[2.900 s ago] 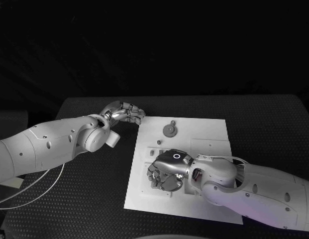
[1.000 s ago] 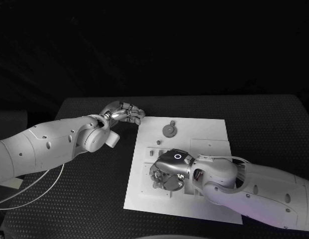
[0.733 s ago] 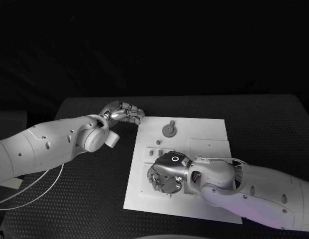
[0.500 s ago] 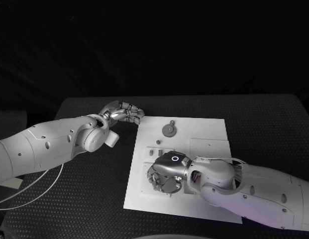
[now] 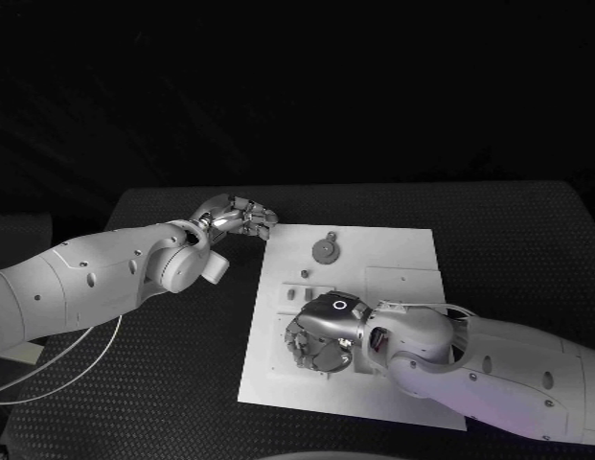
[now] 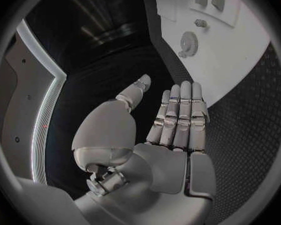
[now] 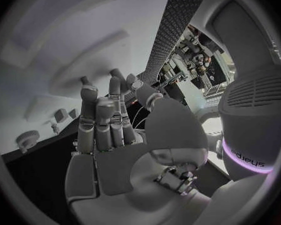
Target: Assemble the parts on the task board
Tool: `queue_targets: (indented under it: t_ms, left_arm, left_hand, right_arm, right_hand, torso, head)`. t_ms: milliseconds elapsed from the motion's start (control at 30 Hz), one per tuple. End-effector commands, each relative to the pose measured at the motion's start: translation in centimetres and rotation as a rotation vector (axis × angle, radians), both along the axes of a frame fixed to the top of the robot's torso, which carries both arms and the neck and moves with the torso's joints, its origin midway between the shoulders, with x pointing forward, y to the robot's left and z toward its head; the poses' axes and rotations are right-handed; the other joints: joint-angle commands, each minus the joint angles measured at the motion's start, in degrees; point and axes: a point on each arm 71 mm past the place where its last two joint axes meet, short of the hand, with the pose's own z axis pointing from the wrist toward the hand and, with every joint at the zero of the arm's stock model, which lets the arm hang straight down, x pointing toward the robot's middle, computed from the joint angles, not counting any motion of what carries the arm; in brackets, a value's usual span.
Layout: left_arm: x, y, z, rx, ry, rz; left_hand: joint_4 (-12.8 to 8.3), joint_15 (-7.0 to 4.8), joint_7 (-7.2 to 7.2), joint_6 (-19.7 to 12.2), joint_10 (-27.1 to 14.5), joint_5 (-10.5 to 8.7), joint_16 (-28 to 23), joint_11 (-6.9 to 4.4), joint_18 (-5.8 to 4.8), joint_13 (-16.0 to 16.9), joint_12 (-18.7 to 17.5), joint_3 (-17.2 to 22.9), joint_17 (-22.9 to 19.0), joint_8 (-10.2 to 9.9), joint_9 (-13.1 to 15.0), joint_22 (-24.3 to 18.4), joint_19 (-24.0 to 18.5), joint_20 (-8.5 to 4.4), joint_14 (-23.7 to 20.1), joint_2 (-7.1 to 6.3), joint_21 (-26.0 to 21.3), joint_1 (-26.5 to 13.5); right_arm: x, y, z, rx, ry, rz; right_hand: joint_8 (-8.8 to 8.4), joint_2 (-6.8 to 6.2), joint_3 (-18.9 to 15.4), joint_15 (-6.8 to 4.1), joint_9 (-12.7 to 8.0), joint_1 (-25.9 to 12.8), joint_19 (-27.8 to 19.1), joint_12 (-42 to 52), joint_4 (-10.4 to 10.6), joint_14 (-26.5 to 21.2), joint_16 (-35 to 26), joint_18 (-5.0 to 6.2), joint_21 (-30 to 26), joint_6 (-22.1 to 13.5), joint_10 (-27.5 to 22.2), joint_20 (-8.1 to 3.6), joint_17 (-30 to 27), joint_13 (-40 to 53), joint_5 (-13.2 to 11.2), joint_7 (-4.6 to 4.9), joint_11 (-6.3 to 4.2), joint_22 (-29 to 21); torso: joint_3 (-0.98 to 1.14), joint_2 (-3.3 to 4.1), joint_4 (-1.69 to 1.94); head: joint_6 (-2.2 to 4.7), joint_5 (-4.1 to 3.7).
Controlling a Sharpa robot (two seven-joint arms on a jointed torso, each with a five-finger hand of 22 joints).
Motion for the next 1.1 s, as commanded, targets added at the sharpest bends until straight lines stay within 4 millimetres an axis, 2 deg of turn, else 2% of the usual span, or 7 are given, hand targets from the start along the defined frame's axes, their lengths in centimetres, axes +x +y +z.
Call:
queue_targets:
  t_ms: [33,267,367,433,500,833,1100]
  left_arm:
    - [0.0,-0.1,0.1,-0.015,-0.005,-0.005]
    - [0.0,-0.1,0.1,-0.017,-0.004,-0.002]
    - [0.0,-0.1,0.1,-0.018,-0.005,-0.002]
    - [0.0,-0.1,0.1,-0.018,-0.005,-0.002]
    - [0.0,-0.1,0.1,-0.017,-0.005,-0.001]
    - [0.1,-0.1,0.1,-0.017,-0.006,0.000]
    - [0.1,-0.1,0.1,-0.016,-0.005,0.001]
  left_hand:
    - [0.0,0.09,0.06,-0.3,0.4,0.12,-0.3,0.04,0.44,-0.1,-0.3,-0.5,0.1,0.3,-0.1,-0.1,-0.2,0.32,0.3,0.36,0.0,-0.1]
    - [0.1,0.14,0.10,-0.3,0.3,0.08,-0.4,0.09,0.42,-0.1,-0.3,-0.6,0.2,0.2,-0.1,-0.1,-0.1,0.36,0.3,0.37,0.0,-0.5]
    - [0.2,0.15,0.12,-0.4,0.3,0.07,-0.5,0.10,0.43,-0.2,-0.3,-0.6,0.3,0.2,-0.1,-0.1,-0.1,0.36,0.3,0.39,0.0,-0.6]
    - [0.2,0.16,0.15,-0.5,0.3,0.07,-0.6,0.12,0.44,-0.2,-0.3,-0.7,0.4,0.2,-0.2,-0.2,-0.1,0.37,0.3,0.37,0.0,-0.7]
    - [0.2,0.17,0.15,-0.5,0.3,0.08,-0.6,0.12,0.44,-0.2,-0.3,-0.7,0.4,0.2,-0.2,-0.2,-0.1,0.37,0.3,0.39,0.0,-0.7]
    - [0.2,0.17,0.15,-0.5,0.2,0.09,-0.6,0.12,0.46,-0.2,-0.3,-0.7,0.4,0.2,-0.2,-0.2,-0.1,0.37,0.3,0.40,0.0,-0.7]
    - [0.2,0.17,0.16,-0.5,0.2,0.09,-0.7,0.12,0.46,-0.2,-0.3,-0.7,0.5,0.2,-0.2,-0.2,-0.2,0.37,0.3,0.39,0.0,-0.8]
  right_arm:
    - [-0.1,-0.2,-0.2,0.005,0.026,-0.002]
    - [0.0,-0.3,-0.1,0.026,0.023,-0.008]
    - [0.1,-0.4,0.1,0.049,0.008,-0.017]
    - [0.1,-0.6,0.2,0.062,0.002,-0.022]
    - [0.1,-0.7,0.3,0.082,-0.002,-0.024]
    - [0.0,-1.2,2.4,0.219,-0.024,-0.037]
    - [2.3,-3.3,5.8,0.244,-0.024,-0.132]
  right_hand:
    - [-0.79,-1.91,-0.4,0.64,-0.7,-1.1,0.0,0.1,0.1,0.1,0.2,2.67,0.1,-1.2,-0.8,0.27,0.0,0.2,-0.3,0.53,0.10,0.9]
    - [-2.56,-4.11,-0.1,1.77,-1.7,-2.5,0.3,-1.6,0.5,0.0,0.2,2.67,-0.2,-4.1,-3.9,0.28,0.0,-0.5,-0.3,1.08,1.28,0.6]
    - [-2.64,-4.45,0.2,2.12,-1.9,-2.7,0.4,-1.9,0.6,0.0,0.3,2.67,-0.3,-4.2,-4.6,0.24,0.1,-0.8,-0.3,1.28,1.63,0.6]
    - [-2.61,-4.62,0.5,2.22,-1.9,-2.6,0.5,-2.1,0.6,0.0,0.4,2.67,-0.3,-4.2,-4.8,0.18,0.1,-0.8,-0.3,2.05,1.74,0.6]
    - [-2.62,-4.77,0.5,2.29,-1.9,-2.7,0.5,-2.1,0.5,0.0,0.4,2.67,-0.4,-4.2,-5.0,0.18,0.1,-0.9,-0.3,2.07,1.82,0.6]
    - [-2.56,-4.99,0.9,2.30,-2.1,-2.9,1.0,-2.0,0.8,0.3,0.6,2.67,-0.3,-4.1,-4.8,0.07,0.1,-0.8,-0.3,2.10,1.81,0.6]
    - [-2.37,-3.94,1.6,1.88,-2.2,-2.9,1.4,-1.0,1.2,0.9,0.8,2.67,-0.1,-3.9,-3.3,-0.14,0.0,-0.5,-0.3,1.92,1.33,0.7]
  torso:
    - [-0.01,-0.01,0.02]
    - [-0.01,0.00,0.00]
    - [-0.02,0.00,0.03]
    - [-0.02,0.00,0.05]
    - [0.00,0.01,0.06]
    - [-0.04,-0.02,0.00]
    - [-0.01,-0.06,-0.07]
  head:
    - [-0.01,-0.03]
    - [0.02,-0.05]
    - [0.04,-0.08]
    - [0.07,-0.08]
    - [0.07,-0.09]
    - [0.22,-0.25]
    - [0.74,-0.84]
